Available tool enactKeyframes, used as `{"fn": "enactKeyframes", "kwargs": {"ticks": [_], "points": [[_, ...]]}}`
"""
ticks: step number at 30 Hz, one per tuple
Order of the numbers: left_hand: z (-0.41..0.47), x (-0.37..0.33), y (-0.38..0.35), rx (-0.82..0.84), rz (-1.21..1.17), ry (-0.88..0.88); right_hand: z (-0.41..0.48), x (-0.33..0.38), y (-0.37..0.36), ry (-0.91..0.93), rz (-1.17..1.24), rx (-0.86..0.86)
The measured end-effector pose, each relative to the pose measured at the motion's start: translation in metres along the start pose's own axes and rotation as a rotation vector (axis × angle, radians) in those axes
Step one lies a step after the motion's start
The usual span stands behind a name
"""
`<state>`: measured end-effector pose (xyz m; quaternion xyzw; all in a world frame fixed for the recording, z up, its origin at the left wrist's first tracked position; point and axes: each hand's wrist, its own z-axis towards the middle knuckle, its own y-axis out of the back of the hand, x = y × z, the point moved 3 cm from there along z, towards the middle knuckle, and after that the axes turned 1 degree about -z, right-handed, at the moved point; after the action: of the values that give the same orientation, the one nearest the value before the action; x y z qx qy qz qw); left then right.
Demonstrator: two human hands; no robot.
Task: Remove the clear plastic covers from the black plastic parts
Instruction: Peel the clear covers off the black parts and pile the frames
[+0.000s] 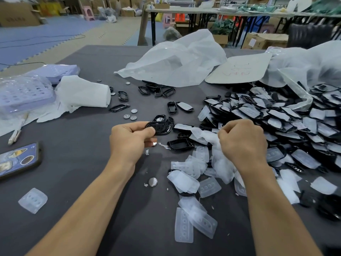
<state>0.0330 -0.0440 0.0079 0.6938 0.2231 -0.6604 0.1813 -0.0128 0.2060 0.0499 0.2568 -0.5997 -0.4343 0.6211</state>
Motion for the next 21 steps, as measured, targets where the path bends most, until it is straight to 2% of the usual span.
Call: {"fn": "enactKeyframes", "kwargs": {"ticks": [2, 6, 9, 12, 14, 18, 21], "points": [[0.001, 0.0, 0.0, -0.004, 0.01, -0.005, 0.002, -0.004, 0.007, -0.003, 0.006, 0.002], [0.001, 0.0, 0.0, -0.01, 0.041, -0.017, 0.004, -0.01, 0.006, -0.018, -0.156, 0.163], [-0.001, 0.0, 0.0, -0.009, 0.067, -0.023, 0.006, -0.011, 0.007, -0.003, -0.112, 0.107], [-0.002, 0.001, 0.0, -0.008, 0.099, -0.032, 0.011, -0.014, 0.011, 0.034, 0.14, 0.032], [-0.003, 0.002, -0.001, 0.007, 0.114, -0.036, 0.013, -0.015, 0.013, 0.012, 0.373, 0.048], [-0.007, 0.004, -0.006, 0.026, 0.16, -0.058, 0.013, -0.011, 0.014, -0.076, 0.877, 0.207], [-0.01, 0.005, -0.009, 0.064, 0.157, -0.049, 0.005, 0.0, 0.009, -0.109, 1.142, 0.347]]}}
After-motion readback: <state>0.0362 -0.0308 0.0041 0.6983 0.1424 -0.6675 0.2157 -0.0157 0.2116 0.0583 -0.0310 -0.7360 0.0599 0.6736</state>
